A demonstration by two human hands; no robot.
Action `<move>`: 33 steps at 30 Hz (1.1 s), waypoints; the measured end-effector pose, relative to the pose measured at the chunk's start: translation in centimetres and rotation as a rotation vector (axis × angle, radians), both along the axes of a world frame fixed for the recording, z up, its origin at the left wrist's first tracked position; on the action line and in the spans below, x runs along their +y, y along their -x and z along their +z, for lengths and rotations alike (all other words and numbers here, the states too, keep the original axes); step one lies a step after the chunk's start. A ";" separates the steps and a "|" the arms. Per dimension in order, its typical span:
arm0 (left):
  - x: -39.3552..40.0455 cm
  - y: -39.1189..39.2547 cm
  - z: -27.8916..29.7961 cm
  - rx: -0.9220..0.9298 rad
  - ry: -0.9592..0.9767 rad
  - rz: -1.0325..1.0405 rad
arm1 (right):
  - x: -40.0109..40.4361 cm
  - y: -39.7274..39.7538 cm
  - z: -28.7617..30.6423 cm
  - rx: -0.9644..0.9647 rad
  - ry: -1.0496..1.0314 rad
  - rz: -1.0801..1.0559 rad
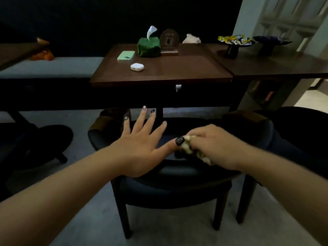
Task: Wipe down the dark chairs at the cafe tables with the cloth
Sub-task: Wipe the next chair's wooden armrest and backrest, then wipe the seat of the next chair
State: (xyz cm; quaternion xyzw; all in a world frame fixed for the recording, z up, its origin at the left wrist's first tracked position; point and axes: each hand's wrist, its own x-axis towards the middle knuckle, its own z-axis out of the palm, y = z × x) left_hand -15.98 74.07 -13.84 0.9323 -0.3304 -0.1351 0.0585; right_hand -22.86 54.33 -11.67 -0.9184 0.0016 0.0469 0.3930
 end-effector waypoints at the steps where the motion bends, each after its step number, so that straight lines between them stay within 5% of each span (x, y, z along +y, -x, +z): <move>1: 0.1 0.2 0.0 -0.003 0.039 0.024 | 0.2 0.5 -0.2 -0.080 0.066 -0.024; 7: 0.4 3.0 -0.1 -0.193 0.521 0.175 | 0.7 1.7 -0.4 -0.173 0.196 -0.122; 18: 0.0 2.4 1.1 -0.042 0.107 0.158 | 1.2 1.4 0.9 -0.023 0.201 -0.109; 33: -0.3 2.5 1.2 -0.002 0.022 0.191 | 1.4 1.2 1.3 0.036 0.214 -0.093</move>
